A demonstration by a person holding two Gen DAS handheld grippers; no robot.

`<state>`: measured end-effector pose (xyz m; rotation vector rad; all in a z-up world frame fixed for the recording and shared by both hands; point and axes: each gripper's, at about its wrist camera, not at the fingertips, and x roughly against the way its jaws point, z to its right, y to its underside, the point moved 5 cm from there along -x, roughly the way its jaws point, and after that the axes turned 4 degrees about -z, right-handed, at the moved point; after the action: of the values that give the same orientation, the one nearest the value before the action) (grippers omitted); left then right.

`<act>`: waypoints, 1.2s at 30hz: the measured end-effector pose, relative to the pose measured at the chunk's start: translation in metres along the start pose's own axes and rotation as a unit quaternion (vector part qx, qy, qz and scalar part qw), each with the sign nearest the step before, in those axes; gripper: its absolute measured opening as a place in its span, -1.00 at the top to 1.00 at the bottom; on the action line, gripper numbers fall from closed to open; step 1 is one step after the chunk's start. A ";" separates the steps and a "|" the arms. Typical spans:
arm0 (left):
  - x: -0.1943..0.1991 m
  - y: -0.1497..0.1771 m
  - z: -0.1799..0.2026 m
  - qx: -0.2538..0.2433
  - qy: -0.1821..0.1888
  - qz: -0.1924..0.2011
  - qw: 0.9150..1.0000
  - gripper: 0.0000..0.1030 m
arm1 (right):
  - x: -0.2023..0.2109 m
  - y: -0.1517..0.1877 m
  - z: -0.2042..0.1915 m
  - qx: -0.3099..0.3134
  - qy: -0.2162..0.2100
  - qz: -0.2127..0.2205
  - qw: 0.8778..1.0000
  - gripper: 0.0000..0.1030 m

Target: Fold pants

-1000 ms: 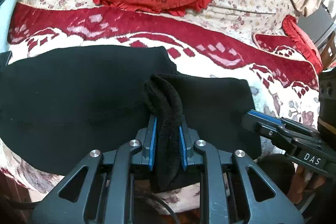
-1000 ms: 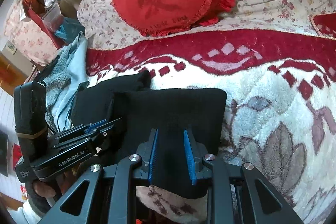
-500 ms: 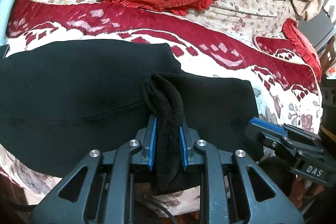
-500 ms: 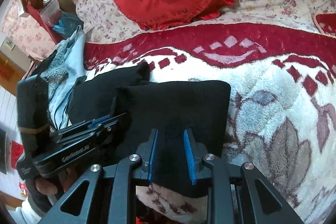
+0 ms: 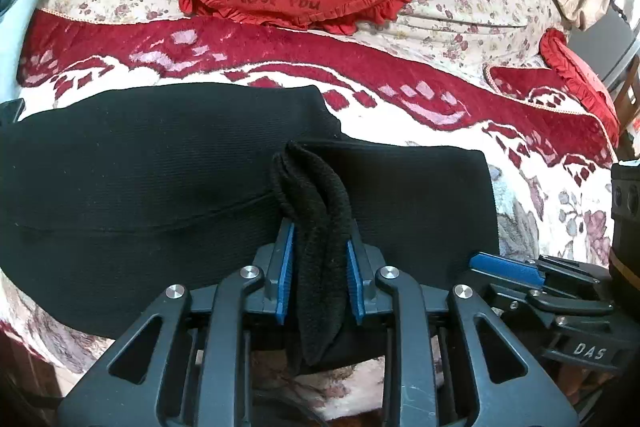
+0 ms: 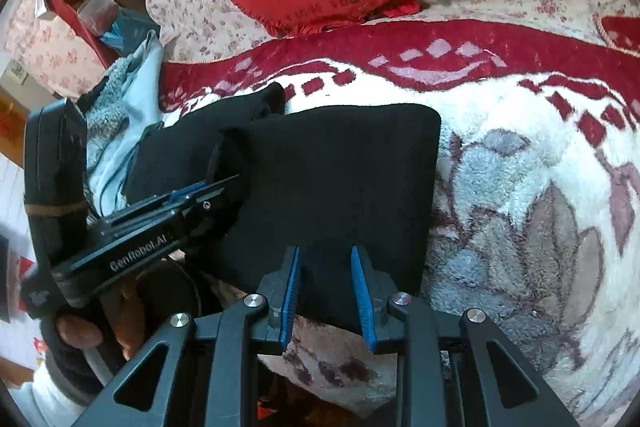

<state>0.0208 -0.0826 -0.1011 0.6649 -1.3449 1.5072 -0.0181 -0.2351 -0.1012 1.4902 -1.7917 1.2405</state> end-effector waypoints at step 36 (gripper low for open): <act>-0.004 -0.012 -0.005 0.018 -0.005 0.022 1.000 -0.19 | 0.000 -0.047 0.015 -0.037 -0.022 0.050 0.998 0.41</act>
<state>0.0347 -0.0798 -0.1007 0.6695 -1.3500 1.5696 0.0289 -0.2478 -0.0933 1.4119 -1.9417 1.1839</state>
